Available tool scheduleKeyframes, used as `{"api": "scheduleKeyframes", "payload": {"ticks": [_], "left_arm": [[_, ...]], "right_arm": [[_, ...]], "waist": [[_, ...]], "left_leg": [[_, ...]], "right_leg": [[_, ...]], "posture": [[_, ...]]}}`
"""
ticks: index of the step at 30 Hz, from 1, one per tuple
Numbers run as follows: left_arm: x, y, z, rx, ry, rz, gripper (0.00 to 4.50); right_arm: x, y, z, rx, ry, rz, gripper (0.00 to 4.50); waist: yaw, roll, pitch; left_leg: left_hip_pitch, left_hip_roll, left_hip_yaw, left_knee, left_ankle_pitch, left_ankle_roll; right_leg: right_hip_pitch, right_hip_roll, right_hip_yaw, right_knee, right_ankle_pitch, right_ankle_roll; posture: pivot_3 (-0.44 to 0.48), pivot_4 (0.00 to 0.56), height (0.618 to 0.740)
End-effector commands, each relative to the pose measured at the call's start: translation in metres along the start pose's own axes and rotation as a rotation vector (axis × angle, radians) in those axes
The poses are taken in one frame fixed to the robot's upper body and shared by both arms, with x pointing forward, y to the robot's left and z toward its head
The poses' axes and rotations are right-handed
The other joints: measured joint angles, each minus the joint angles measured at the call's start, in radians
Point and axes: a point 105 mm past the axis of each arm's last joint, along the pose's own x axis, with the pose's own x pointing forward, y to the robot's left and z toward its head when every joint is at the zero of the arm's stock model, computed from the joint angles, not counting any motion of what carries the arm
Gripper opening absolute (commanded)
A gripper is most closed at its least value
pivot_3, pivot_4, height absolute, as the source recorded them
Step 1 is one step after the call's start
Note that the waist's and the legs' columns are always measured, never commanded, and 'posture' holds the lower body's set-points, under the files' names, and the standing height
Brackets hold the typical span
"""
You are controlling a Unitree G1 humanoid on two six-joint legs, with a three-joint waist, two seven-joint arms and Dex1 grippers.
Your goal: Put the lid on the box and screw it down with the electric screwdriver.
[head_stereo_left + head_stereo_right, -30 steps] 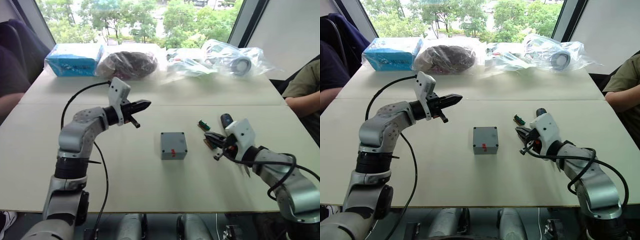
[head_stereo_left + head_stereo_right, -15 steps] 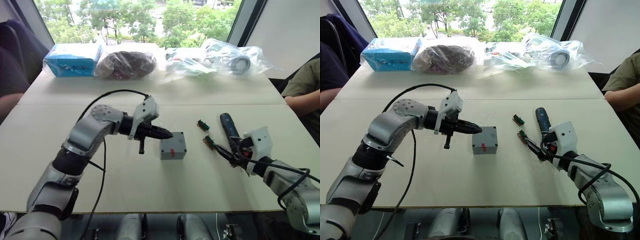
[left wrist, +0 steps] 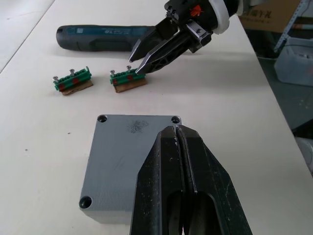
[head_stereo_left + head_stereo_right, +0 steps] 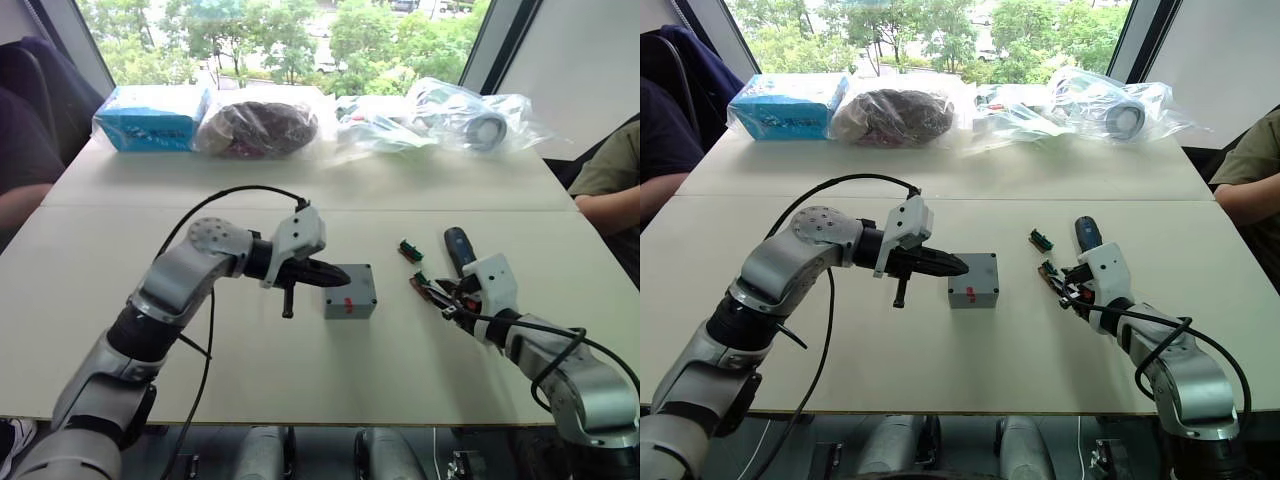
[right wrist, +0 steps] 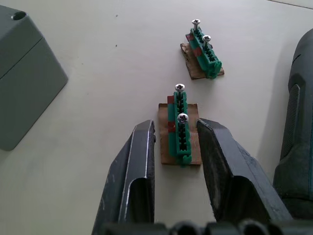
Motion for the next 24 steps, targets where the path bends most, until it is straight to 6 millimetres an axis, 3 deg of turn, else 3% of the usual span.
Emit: {"api": "scheduleKeyframes", "payload": {"ticks": [1, 9, 14, 24], "left_arm": [[-0.005, 0.001, 0.009, 0.029, -0.017, 0.028, 0.0], [-0.004, 0.002, 0.007, 0.023, -0.011, 0.048, 0.0], [-0.004, 0.003, 0.004, 0.022, -0.008, 0.049, 0.0], [-0.011, 0.016, -0.006, -0.009, -0.029, 0.098, 0.0]], "right_arm": [[0.0, -0.005, 0.011, -0.033, -0.041, -0.013, 1.55], [0.005, -0.006, 0.012, -0.031, -0.05, -0.012, 1.55], [0.006, -0.005, 0.009, -0.034, -0.047, -0.012, 0.1], [0.004, -0.004, 0.012, -0.041, -0.061, -0.013, 0.1]], "waist": [[0.0, 0.0, 0.0], [-0.001, 0.0, 0.0], [-0.001, 0.0, 0.0], [0.0, 0.0, 0.0]], "left_leg": [[0.0, 0.0, 0.0, 0.0, 0.0, 0.0], [0.0, 0.0, 0.0, 0.0, 0.0, 0.0], [0.0, 0.0, 0.0, 0.0, 0.0, 0.0], [0.0, 0.0, 0.0, 0.0, 0.0, 0.0]], "right_leg": [[0.0, 0.0, 0.0, 0.0, 0.0, 0.0], [0.0, 0.0, 0.0, 0.0, 0.0, 0.0], [0.0, 0.0, 0.0, 0.0, 0.0, 0.0], [0.0, 0.0, 0.0, 0.0, 0.0, 0.0]], "posture": [[0.0, 0.15, 0.74], [0.0, 0.15, 0.74], [0.0, 0.15, 0.74], [0.0, 0.15, 0.74]]}}
